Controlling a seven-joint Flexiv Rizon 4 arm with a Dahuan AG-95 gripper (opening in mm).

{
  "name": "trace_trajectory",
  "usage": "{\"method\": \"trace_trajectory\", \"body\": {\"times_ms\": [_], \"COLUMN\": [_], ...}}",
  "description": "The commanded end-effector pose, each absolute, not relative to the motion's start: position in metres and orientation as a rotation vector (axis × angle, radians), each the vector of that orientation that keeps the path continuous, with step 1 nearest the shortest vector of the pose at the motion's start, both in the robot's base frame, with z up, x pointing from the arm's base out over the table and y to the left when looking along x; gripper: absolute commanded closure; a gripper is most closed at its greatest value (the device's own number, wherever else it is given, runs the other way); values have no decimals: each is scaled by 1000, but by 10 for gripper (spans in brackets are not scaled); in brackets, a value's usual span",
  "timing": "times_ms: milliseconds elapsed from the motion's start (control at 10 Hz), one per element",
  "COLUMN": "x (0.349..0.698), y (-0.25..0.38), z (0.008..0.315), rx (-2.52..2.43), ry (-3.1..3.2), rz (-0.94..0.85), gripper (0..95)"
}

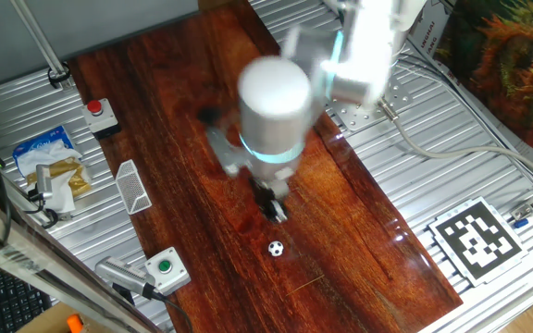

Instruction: Push the soccer ball into the goal

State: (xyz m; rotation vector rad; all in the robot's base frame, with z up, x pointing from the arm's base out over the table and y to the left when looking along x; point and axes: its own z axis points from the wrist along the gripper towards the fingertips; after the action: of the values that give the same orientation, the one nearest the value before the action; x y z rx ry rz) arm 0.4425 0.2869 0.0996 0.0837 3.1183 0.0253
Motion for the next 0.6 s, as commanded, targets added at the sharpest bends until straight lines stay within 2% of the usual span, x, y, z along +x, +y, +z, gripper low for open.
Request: {"method": "trace_trajectory", "body": {"times_ms": [100, 600], "x": [422, 416], "y": [363, 369], "z": [68, 49], "rx": [273, 266], "ry": [3102, 3097], "rz": [30, 47], "gripper": [950, 950]}}
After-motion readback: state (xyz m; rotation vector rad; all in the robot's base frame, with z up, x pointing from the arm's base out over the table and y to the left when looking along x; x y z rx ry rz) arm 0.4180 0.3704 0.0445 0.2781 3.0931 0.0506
